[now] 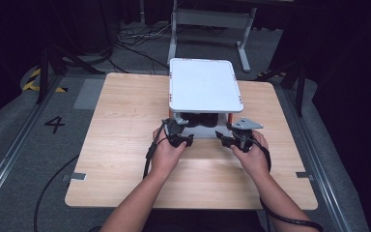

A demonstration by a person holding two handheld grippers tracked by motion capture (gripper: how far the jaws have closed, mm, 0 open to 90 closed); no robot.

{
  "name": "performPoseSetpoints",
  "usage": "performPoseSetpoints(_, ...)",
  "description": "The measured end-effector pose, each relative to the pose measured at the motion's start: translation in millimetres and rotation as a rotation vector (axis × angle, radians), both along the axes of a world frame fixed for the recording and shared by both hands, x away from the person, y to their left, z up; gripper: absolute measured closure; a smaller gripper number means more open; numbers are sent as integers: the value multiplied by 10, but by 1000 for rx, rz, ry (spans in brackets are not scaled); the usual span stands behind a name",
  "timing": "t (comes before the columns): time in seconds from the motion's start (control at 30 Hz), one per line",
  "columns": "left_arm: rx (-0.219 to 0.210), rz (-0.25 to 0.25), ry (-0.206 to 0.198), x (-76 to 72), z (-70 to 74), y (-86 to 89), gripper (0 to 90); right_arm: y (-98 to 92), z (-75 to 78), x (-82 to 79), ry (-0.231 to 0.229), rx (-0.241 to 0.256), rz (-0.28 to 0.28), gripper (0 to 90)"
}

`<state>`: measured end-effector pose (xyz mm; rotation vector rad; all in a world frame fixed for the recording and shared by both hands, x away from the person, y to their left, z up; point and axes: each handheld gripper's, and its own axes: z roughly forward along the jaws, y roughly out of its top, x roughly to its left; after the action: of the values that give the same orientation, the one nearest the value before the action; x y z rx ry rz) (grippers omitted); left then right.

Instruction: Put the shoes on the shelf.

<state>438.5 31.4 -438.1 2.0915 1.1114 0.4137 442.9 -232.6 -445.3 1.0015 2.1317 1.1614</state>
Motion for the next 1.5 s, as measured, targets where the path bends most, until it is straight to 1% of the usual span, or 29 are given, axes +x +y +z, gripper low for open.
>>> performPoseSetpoints(0.07, 9, -7, 7, -123, 126, 67, 337, -61, 103, -77, -10, 20, 3, 389)
performPoseSetpoints(0.17, 22, 2, 15, -243, 265, 192, 316, -176, 252, -168, 5, 39, -3, 363)
performPoseSetpoints(0.23, 28, 2, 22, -296, 320, 265, 296, -263, 331, -214, 5, 33, -12, 333)
performPoseSetpoints(0.3, 44, -10, 32, -327, 368, 348, 267, -361, 382, -254, 21, 64, -57, 264)
performPoseSetpoints(0.33, 54, -20, 34, -326, 386, 391, 251, -417, 388, -253, 31, 85, -71, 262)
performPoseSetpoints(0.37, 47, -20, 37, -326, 393, 420, 235, -475, 385, -242, 42, 85, -70, 259)
performPoseSetpoints(0.4, 48, -15, 34, -326, 416, 478, 225, -515, 382, -239, 49, 74, -65, 233)
performPoseSetpoints(0.47, 64, -23, 19, -342, 463, 603, 195, -664, 404, -280, 44, -34, -18, 188)
performPoseSetpoints(0.5, 74, -28, 11, -351, 472, 651, 163, -714, 416, -305, 48, -30, -15, 178)
performPoseSetpoints(0.53, 96, -20, 4, -363, 478, 694, 165, -770, 431, -320, 54, -18, -2, 173)
performPoseSetpoints(0.57, 124, -9, -4, -369, 477, 735, 164, -839, 449, -331, 57, -12, 24, 156)
performPoseSetpoints(0.6, 127, 18, -11, -385, 469, 774, 162, -898, 461, -346, 64, -15, 34, 146)
performPoseSetpoints(0.67, 128, 41, -20, -403, 444, 890, 162, -1008, 469, -394, 65, -61, 40, 149)
performPoseSetpoints(0.73, 134, 5, 8, -413, 394, 1001, 161, -1096, 471, -425, 84, -85, 60, 153)
performPoseSetpoints(0.8, 151, -27, 67, -412, 345, 1122, 164, -1182, 442, -426, 108, -89, 50, 156)
performPoseSetpoints(0.87, 158, -22, 99, -407, 332, 1226, 164, -1279, 405, -420, 127, -110, 45, 153)
performPoseSetpoints(0.93, 162, 1, 118, -404, 298, 1345, 163, -1364, 345, -403, 151, -120, 44, 154)
performPoseSetpoints(0.97, 162, 1, 118, -404, 298, 1345, 164, -1364, 345, -403, 151, -120, 44, 154)
performPoseSetpoints(1.0, 168, 8, 129, -406, 265, 1406, 164, -1419, 301, -383, 179, -134, 58, 155)
performPoseSetpoints(1.03, 167, 15, 130, -411, 241, 1438, 164, -1490, 251, -363, 201, -143, 58, 156)
performPoseSetpoints(1.1, 173, 25, 134, -415, 179, 1490, 164, -1585, 171, -358, 152, -110, 21, 153)
performPoseSetpoints(1.13, 188, 20, 133, -410, 145, 1514, 164, -1626, 133, -349, 145, -121, 12, 154)
performPoseSetpoints(1.2, 207, 16, 133, -399, 82, 1551, 164, -1690, 44, -323, 159, -137, 16, 152)
performPoseSetpoints(1.27, 202, 8, 127, -390, 37, 1595, 167, -1737, -43, -289, 187, -123, 37, 152)
performPoseSetpoints(1.33, 176, 20, 119, -383, -8, 1650, 163, -1763, -116, -261, 198, -87, 50, 151)
performPoseSetpoints(1.37, 160, 19, 112, -376, -29, 1687, 166, -1768, -146, -245, 203, -84, 49, 151)
performPoseSetpoints(1.4, 152, -11, 80, -361, -52, 1729, 165, -1771, -178, -231, 207, -92, 44, 151)
performPoseSetpoints(1.43, 163, -19, 65, -350, -67, 1764, 163, -1774, -209, -219, 211, -99, 40, 151)
performPoseSetpoints(1.5, 174, 3, 82, -331, -118, 1801, 163, -1773, -264, -195, 216, -99, 33, 152)
